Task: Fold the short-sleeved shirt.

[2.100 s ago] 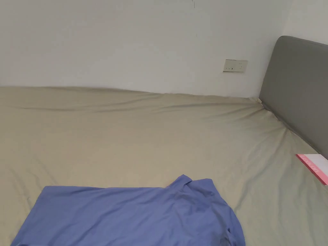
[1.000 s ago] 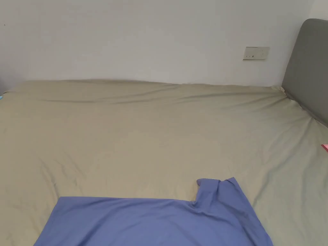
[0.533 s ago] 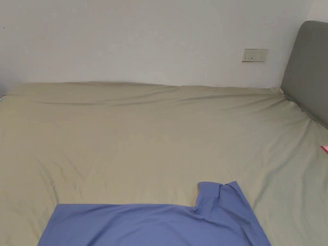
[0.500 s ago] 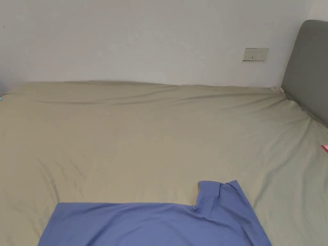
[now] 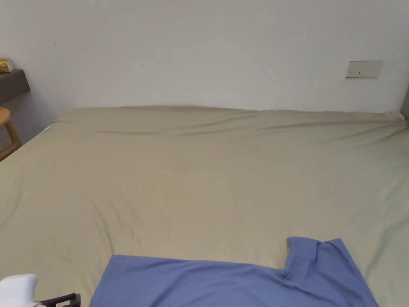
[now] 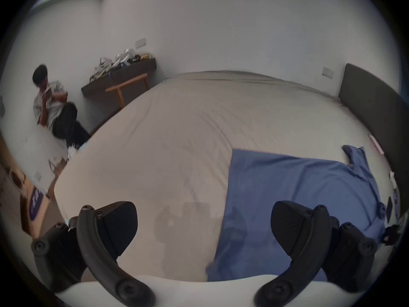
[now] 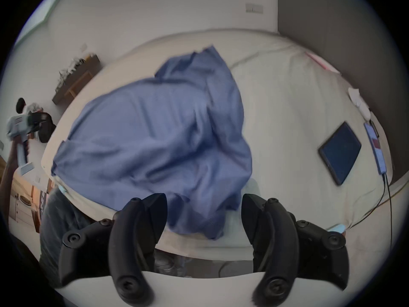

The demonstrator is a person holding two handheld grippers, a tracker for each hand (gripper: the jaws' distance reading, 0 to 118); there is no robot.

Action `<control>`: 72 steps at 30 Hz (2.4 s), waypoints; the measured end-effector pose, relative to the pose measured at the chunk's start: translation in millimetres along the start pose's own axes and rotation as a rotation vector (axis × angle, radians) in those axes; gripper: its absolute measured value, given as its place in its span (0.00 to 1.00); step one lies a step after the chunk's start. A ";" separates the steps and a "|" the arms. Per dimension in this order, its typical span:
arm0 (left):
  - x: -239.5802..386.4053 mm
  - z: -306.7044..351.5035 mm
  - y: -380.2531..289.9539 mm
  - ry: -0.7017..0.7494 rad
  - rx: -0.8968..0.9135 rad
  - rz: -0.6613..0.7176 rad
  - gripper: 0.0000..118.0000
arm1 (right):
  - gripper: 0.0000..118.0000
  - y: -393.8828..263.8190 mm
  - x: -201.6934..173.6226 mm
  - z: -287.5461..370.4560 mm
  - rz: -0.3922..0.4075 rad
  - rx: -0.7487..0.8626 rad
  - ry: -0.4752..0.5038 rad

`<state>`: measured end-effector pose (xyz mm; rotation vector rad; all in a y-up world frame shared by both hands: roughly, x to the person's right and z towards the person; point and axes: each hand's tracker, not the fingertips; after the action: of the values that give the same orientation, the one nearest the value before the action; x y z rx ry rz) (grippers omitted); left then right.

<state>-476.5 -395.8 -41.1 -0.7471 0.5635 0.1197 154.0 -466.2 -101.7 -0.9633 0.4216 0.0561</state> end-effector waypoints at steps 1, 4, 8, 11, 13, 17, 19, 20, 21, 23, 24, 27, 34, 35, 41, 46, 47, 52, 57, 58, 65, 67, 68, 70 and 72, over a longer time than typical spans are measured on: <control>6.5 -15.3 8.9 -0.012 0.013 -0.024 0.99 | 0.64 5.7 -1.4 8.7 0.020 0.024 0.003; 30.6 -74.4 33.2 -0.047 -0.036 -0.065 0.99 | 0.64 21.4 -4.9 31.5 0.047 0.102 -0.058; 55.4 -149.1 54.1 -0.093 -0.130 -0.071 1.00 | 0.64 42.2 -14.0 61.1 0.036 0.171 -0.053; 65.7 -188.9 59.8 -0.110 -0.130 -0.096 1.00 | 0.64 58.3 -29.5 87.0 -0.014 0.185 0.008; 72.5 -210.5 58.3 -0.084 -0.207 -0.141 0.94 | 0.64 59.4 -34.2 97.4 -0.025 0.199 0.007; 69.4 -214.6 46.7 -0.148 -0.208 0.003 0.77 | 0.64 71.7 -39.8 104.8 -0.056 0.230 -0.014; 74.9 -207.3 48.4 -0.126 -0.229 -0.044 0.68 | 0.64 86.3 -40.3 103.9 -0.113 0.266 0.028; 76.2 -199.6 49.2 -0.125 -0.192 -0.119 0.51 | 0.64 96.1 -39.7 99.9 -0.145 0.276 0.056; 83.4 -191.5 48.4 -0.119 -0.147 -0.211 0.19 | 0.64 107.3 -39.5 93.5 -0.162 0.281 0.080; 97.6 -180.2 42.4 -0.054 -0.098 -0.378 0.01 | 0.64 115.3 -8.1 68.0 -0.134 0.275 0.062; 103.0 -174.4 38.1 -0.039 -0.066 -0.436 0.01 | 0.64 130.0 -6.1 52.6 -0.076 0.275 0.031; 107.9 -164.8 36.8 -0.096 -0.104 -0.434 0.01 | 0.64 172.8 -2.2 1.1 -0.047 0.247 0.000; 93.6 -146.6 47.5 -0.164 -0.100 -0.273 0.01 | 0.64 247.1 -4.6 -158.5 0.143 0.004 -0.110; 90.8 -144.2 50.1 -0.165 -0.096 -0.253 0.01 | 0.64 248.3 -5.0 -177.5 0.190 -0.043 -0.146; 78.8 -141.8 57.1 -0.188 -0.100 -0.115 0.01 | 0.01 242.4 -6.0 -218.6 0.078 -0.102 -0.134; 88.5 -143.3 54.2 -0.179 -0.122 -0.177 0.01 | 0.01 240.2 -24.6 -200.6 0.265 -0.111 -0.191; 88.1 -139.7 54.9 -0.192 -0.118 -0.175 0.01 | 0.01 240.8 -24.2 -193.9 0.236 -0.100 -0.185; 76.9 -116.2 61.6 -0.243 -0.076 -0.155 0.01 | 0.01 249.0 -3.2 -161.0 0.120 -0.007 -0.058; 55.9 -67.8 59.7 -0.292 -0.018 -0.108 0.01 | 0.01 235.8 -15.6 -90.2 0.024 0.040 0.085; 49.5 -54.2 57.5 -0.307 0.000 -0.107 0.01 | 0.01 231.6 -14.2 -75.7 0.014 0.048 0.127; -18.7 25.9 15.2 -0.373 0.034 -0.152 0.01 | 0.01 162.7 7.6 19.9 -0.074 0.069 0.205; -44.7 36.3 -0.3 -0.447 0.015 -0.059 0.01 | 0.01 145.3 21.2 33.9 -0.146 0.059 0.202; -47.8 46.0 -8.0 -0.479 -0.003 0.001 0.01 | 0.01 134.4 26.3 41.2 -0.179 0.061 0.226; -54.7 54.3 -26.6 -0.468 -0.020 0.011 0.01 | 0.01 115.1 26.3 50.9 -0.199 0.056 0.250; -46.5 60.5 -44.9 -0.409 -0.031 -0.049 0.01 | 0.01 94.6 15.5 47.8 -0.175 0.005 0.221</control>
<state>-475.8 -383.8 46.6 -0.7410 0.1539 0.2303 161.8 -375.3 -157.9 -1.0023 0.5378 -0.2116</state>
